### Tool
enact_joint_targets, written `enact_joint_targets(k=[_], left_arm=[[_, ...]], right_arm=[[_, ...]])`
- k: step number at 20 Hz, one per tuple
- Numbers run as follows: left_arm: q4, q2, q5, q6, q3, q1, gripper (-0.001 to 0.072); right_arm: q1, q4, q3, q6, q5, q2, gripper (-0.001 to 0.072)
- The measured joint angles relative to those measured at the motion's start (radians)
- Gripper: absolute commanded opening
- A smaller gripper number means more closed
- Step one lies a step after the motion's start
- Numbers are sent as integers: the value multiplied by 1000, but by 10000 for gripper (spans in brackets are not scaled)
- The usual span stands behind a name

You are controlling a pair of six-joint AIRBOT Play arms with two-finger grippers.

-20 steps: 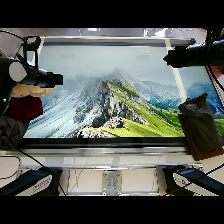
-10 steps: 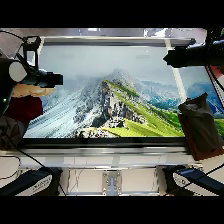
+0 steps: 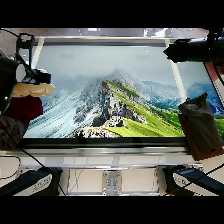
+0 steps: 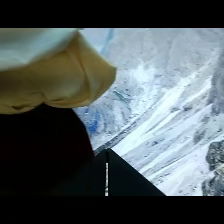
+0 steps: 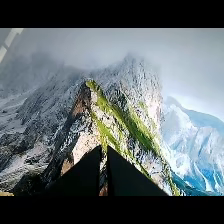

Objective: Fold the shirts.

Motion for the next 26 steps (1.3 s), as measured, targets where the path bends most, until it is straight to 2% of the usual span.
enact_joint_targets(k=[1, 2, 3, 4, 5, 9, 12, 15, 20, 25, 26], left_arm=[[43, -5, 2, 0, 0, 25, 568], [78, -12, 3, 0, 0, 61, 714], [104, -23, 0, -1, 0, 103, 704], [126, -38, -12, -1, 0, 157, 705], [138, -56, -26, -2, 0, 220, 704], [101, -125, -77, -18, -8, 493, 704], [-13, -171, -89, -24, -17, 690, 704], [-160, -228, -113, -5, -20, 827, 704], [-256, -338, -166, 50, -21, 914, 705], [-223, -413, -157, 70, -21, 932, 700], [-209, -421, -148, 72, -21, 933, 619]], right_arm=[[0, 0, 0, 0, 4, 0, 62], [0, 3, 0, 0, 4, 0, 64], [0, 7, 0, 0, 6, 0, 132], [0, 13, 0, 0, 11, 0, 261], [0, 20, 0, 0, 15, 0, 298], [0, 59, 0, 2, 47, 0, 298], [0, 82, 0, 2, 61, 0, 298], [0, 92, 0, 3, 64, 0, 298], [0, 98, 0, 3, 66, 0, 298], [0, 100, 0, 3, 66, 0, 298], [0, 100, 0, 3, 66, 0, 297]])
